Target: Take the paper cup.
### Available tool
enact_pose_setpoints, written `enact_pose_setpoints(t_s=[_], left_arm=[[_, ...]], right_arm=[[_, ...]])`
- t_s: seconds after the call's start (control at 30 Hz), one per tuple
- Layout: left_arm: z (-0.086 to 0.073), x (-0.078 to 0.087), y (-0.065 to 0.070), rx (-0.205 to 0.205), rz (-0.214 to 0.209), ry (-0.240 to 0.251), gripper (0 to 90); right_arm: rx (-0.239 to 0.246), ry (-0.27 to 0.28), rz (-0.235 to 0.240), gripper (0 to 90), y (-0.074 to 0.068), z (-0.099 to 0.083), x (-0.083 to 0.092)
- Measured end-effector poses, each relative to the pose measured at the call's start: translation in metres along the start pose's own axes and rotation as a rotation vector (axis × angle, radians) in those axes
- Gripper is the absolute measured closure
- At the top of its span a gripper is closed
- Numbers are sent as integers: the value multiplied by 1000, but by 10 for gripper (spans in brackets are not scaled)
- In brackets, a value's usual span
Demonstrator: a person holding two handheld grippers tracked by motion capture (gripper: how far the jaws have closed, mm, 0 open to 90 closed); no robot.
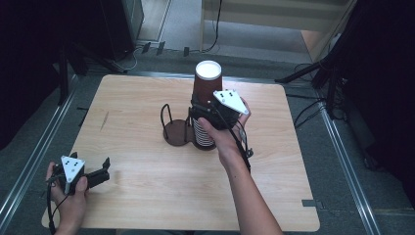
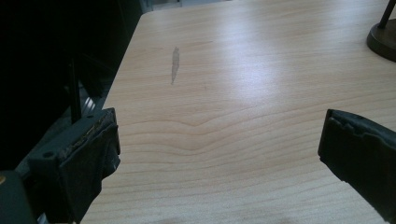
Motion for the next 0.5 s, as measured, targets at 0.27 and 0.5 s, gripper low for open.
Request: enact_pose_setpoints(t_s=[0.27, 0.5], left_arm=[[0, 0, 0, -3, 0, -4, 0], [0, 0, 1, -8, -6, -5, 0]], right_arm=[[34, 3, -19, 67, -6, -1, -4], [29, -12, -17, 68, -6, 0, -5]])
Point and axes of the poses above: each handheld gripper's, and its own axes: x roughly backward along the jaws, z roughly out of its top, y roughly to its right, the point moved 4 cm from there along -x, roughly forward along the jaws, and after that the axes turned 1 degree about y, right-handed, at the moved point
